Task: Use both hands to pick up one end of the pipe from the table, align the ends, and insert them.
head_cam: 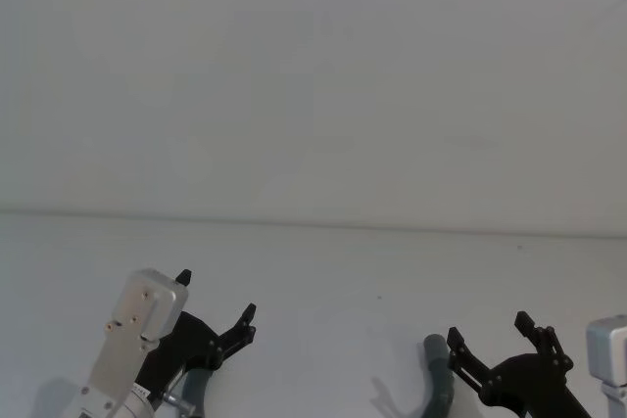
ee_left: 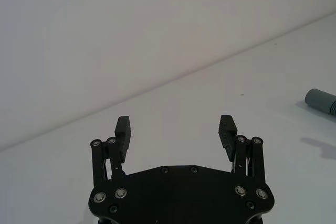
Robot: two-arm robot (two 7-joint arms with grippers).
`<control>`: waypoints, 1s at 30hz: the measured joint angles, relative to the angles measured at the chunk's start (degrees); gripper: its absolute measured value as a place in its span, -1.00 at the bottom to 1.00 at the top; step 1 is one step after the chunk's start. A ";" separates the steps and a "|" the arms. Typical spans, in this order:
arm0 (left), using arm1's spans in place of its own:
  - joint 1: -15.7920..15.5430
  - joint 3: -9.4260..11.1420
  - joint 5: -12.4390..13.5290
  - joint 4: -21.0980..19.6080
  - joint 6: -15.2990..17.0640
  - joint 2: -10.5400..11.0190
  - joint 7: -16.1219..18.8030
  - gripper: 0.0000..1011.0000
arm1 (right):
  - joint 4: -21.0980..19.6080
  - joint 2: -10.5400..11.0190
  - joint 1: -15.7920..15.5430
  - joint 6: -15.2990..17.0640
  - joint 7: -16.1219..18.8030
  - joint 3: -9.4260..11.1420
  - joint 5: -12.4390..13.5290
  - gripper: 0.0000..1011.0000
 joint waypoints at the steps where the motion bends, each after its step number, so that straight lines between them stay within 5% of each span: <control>1: 0.00 0.00 0.00 0.00 0.00 0.00 0.00 0.98 | 0.00 0.00 0.00 0.00 0.00 0.00 0.00 0.98; 30: 0.00 0.00 0.00 0.00 0.00 0.00 0.00 0.98 | 0.00 0.00 0.00 0.00 0.00 0.00 0.00 0.98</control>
